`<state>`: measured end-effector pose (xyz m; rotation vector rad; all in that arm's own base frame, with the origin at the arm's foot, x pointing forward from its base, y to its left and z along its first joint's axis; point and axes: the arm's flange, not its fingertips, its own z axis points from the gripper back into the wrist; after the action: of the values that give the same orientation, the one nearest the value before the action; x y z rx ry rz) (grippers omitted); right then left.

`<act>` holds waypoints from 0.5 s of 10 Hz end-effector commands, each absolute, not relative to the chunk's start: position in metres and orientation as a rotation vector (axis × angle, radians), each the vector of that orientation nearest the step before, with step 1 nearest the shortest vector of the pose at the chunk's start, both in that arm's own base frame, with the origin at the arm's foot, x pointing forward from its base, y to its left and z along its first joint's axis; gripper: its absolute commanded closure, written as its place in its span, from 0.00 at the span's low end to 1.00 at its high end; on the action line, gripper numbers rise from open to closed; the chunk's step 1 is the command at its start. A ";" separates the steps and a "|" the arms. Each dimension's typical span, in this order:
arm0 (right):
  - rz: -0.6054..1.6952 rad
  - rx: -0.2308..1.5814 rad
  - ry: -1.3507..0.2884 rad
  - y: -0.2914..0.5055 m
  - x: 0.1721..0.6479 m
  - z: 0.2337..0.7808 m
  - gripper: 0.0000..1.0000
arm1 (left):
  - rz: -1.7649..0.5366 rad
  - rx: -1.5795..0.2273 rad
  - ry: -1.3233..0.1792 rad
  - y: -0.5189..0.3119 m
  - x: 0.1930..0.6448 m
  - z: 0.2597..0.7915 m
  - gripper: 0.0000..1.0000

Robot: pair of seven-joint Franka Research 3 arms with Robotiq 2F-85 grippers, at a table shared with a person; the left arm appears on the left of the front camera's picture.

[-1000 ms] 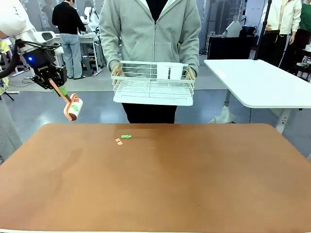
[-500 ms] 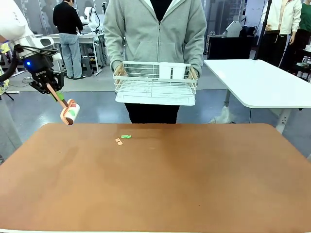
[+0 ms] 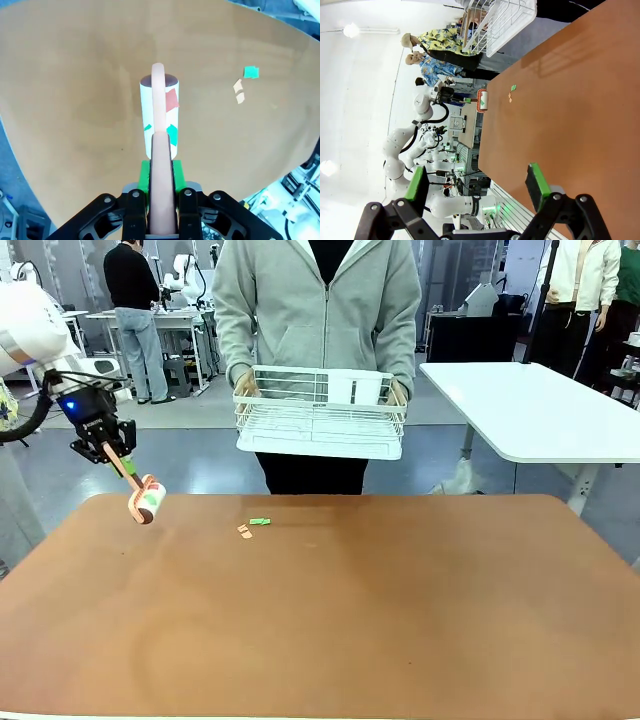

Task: Clean the table.
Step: Clean the table with the Lint Roller when the human lifts the Dish drying rack.

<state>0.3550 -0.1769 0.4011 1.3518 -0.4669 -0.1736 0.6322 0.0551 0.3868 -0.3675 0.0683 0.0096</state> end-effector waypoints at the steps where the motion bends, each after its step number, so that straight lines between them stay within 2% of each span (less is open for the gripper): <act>1: -0.170 1.367 -0.479 -0.176 0.355 0.404 0.00 | -0.010 -0.423 0.117 0.058 0.633 0.381 0.79; 5: -0.170 1.367 -0.479 -0.176 0.355 0.404 0.00 | -0.006 -0.432 0.106 0.058 0.635 0.359 0.79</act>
<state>0.3550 -0.1769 0.4011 1.3518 -0.4669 -0.1736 0.6314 0.0558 0.3597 -0.3979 0.1255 0.0200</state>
